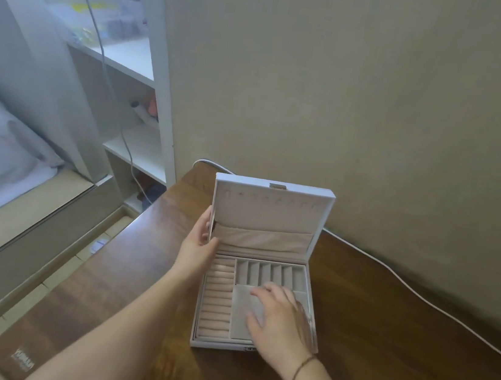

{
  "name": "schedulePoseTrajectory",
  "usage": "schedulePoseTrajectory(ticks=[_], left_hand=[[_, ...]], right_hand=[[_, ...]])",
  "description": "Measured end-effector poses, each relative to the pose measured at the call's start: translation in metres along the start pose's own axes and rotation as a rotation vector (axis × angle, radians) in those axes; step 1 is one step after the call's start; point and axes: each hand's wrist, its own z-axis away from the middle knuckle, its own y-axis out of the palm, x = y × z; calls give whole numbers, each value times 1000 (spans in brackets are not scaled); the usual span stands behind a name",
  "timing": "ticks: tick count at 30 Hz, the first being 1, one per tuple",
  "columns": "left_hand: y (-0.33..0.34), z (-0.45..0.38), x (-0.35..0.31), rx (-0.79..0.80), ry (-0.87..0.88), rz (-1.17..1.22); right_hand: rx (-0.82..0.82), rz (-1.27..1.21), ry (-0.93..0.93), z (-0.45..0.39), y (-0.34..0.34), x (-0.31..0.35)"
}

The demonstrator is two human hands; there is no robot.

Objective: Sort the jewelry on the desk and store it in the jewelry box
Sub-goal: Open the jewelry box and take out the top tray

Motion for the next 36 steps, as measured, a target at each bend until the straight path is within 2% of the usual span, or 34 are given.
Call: schedulePoseTrajectory(ticks=[2,5,9,15,17,20,22,25,28,31,32,33,35,36], left_hand=[[-3,3,22,45,-54,-81],[-4,11,47,29,-109,-163],[2,24,53,-44,-100,-148],[10,34,39,-205,-110,-20],[7,38,30,-279,-33,-15],[-2,47,8,-323,234,-154],[0,54,-8,-236,354,-262],[16,65,-24,8,198,-111],[25,68,-28,20,130,29],[22,63,-37,60,128,181],[21,61,-40,90,125,237],[22,58,-43,124,117,288],[31,54,-44,182,74,317],[38,54,-43,209,53,316]], right_hand=[[32,25,30,-18,7,13],[89,87,100,-42,19,26],[145,176,252,-62,24,37],[81,196,338,-68,27,47],[-8,129,320,-58,28,44],[-199,11,279,-41,22,37],[-343,-76,228,-32,15,32],[-458,-175,72,-22,7,25],[-441,-336,7,-13,-2,9],[-640,-301,28,5,-20,-25],[-641,-327,91,13,-27,-40],[-576,-432,162,20,-33,-53],[-391,-843,264,31,-42,-74],[-362,-1012,303,36,-44,-87]])
